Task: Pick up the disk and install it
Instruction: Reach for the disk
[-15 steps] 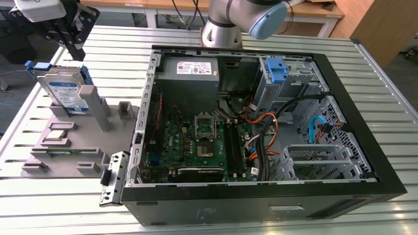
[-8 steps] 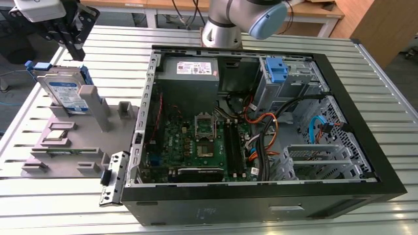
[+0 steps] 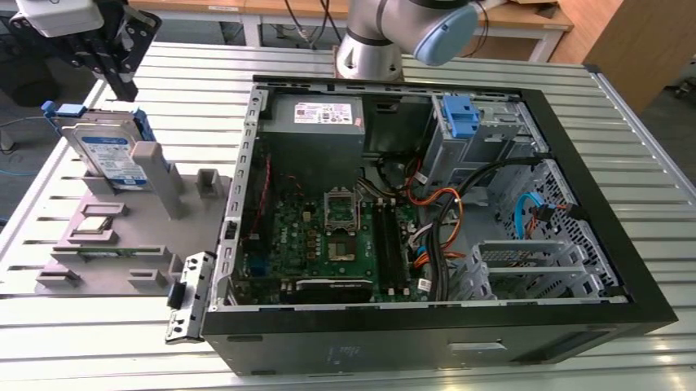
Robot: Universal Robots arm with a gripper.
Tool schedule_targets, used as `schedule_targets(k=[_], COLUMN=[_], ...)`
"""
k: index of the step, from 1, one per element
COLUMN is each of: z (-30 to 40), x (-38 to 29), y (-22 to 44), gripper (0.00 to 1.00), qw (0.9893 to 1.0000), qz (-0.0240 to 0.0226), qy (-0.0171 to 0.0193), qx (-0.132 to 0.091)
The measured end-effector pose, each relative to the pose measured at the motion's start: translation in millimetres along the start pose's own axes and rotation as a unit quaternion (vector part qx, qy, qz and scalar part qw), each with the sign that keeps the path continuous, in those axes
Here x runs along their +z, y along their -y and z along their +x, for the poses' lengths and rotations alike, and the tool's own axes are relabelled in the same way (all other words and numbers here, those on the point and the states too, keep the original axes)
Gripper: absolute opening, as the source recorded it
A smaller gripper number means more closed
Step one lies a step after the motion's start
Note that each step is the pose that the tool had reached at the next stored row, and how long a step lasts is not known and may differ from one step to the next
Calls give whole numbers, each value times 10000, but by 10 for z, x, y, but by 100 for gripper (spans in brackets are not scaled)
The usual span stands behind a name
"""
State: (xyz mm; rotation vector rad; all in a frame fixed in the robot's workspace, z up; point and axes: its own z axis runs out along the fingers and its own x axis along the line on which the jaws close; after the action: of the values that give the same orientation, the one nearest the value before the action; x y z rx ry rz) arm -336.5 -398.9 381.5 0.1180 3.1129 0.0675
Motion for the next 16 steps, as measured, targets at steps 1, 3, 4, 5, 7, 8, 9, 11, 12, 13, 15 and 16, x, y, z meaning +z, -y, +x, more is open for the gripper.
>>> schedule_targets(k=[1,3,4,5,7,8,9,11,12,13,15,16], z=[11,42,60,79,125,152,179,228,252,277,320,338], x=[2,8,12,16,25,31,36,46,52,57,69,75], y=[1,3,4,5,8,8,8,7,6,5,2,0], gripper=[10,10,10,10,10,10,10,10,10,10,10,10], qw=[10000,10000,10000,10000,10000,10000,10000,10000,10000,10000,10000,10000], qz=[0,0,0,0,0,-1,-1,0,0,0,0,0], qy=[0,0,1,0,0,1,1,0,0,0,0,0], qx=[0,0,0,0,0,0,0,0,1,1,2,2])
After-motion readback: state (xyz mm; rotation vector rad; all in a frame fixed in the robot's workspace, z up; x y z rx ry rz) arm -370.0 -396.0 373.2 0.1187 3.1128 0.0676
